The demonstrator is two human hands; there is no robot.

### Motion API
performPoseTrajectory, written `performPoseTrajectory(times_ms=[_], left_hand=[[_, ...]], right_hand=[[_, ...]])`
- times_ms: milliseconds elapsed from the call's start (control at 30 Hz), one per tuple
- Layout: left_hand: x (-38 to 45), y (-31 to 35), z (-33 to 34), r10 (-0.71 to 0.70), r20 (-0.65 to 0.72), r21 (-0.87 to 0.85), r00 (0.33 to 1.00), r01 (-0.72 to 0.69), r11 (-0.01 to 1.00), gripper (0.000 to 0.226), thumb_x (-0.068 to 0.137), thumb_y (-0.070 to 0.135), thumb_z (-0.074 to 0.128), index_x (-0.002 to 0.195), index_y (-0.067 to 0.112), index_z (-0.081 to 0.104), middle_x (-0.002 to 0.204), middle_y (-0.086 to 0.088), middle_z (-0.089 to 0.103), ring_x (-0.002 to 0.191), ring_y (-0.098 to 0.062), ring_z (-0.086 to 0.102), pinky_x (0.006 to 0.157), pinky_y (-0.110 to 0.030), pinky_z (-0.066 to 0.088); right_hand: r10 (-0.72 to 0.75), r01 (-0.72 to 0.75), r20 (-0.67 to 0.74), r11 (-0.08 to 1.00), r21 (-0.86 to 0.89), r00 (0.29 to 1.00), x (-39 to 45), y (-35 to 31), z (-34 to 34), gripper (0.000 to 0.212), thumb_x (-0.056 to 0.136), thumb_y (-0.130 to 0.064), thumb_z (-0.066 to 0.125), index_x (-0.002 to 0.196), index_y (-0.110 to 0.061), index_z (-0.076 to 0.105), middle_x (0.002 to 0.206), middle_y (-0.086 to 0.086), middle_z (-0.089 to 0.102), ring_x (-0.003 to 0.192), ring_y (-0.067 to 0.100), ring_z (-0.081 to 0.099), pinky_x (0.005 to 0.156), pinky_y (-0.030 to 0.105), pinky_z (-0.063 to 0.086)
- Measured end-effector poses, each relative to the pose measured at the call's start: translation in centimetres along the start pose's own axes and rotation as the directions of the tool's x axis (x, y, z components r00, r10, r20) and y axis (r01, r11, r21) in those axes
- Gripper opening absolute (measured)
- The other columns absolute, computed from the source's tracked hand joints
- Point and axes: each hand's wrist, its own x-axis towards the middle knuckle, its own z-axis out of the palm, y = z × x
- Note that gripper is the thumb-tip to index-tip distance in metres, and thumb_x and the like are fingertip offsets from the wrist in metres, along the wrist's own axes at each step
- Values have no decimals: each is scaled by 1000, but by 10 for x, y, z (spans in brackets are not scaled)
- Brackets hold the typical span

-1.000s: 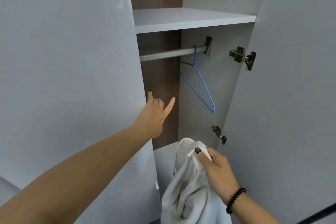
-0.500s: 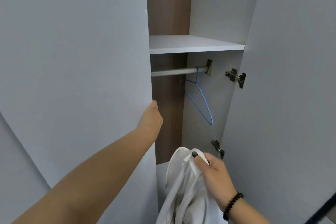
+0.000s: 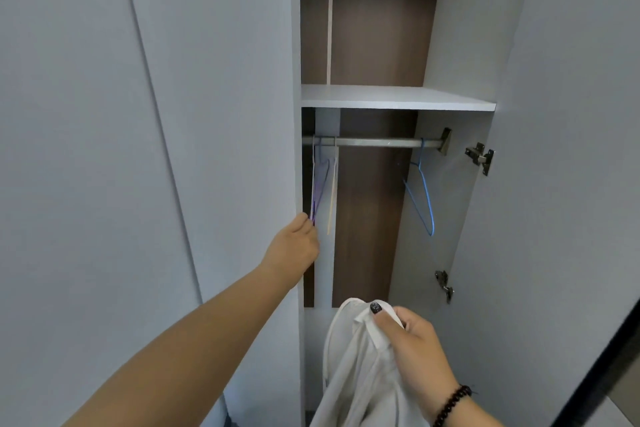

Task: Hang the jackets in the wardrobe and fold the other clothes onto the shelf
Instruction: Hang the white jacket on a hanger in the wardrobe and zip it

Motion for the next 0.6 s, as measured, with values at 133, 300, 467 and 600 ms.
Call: performPoseTrajectory(times_ms=[133,300,467,600], left_hand=[[-57,-3,-3,12,69,-77,998,-6,997,39,89,16,69,124,2,60,123,-15,59,116,-28,51,114,-40,28],[-114,-20,-2,150,196,-62,969,-140,988,26,93,3,58,119,0,61,112,-15,61,100,-26,54,79,-33,43],[-154,-43,10,120,377,58,918,-152,987,45,91,11,64,135,5,53,132,-16,56,121,-35,50,89,-43,46],[-172,-50,32,-41,518,157,854,-49,986,60,93,18,64,145,2,37,143,-28,44,136,-53,32,106,-77,12]], right_hand=[[73,-73,88,997,-4,993,-30,13,11,36,89,-27,63,76,7,60,59,6,41,54,15,36,46,23,29],[91,-85,140,995,-45,986,-55,29,23,31,89,-24,64,79,5,68,59,5,47,59,17,43,59,27,33],[108,-96,158,992,-80,982,-66,29,34,37,89,-25,64,83,11,64,61,6,46,59,17,42,58,25,32],[122,-108,184,991,-84,975,-70,21,53,38,87,-25,65,66,5,57,57,3,40,54,15,39,55,23,31]])
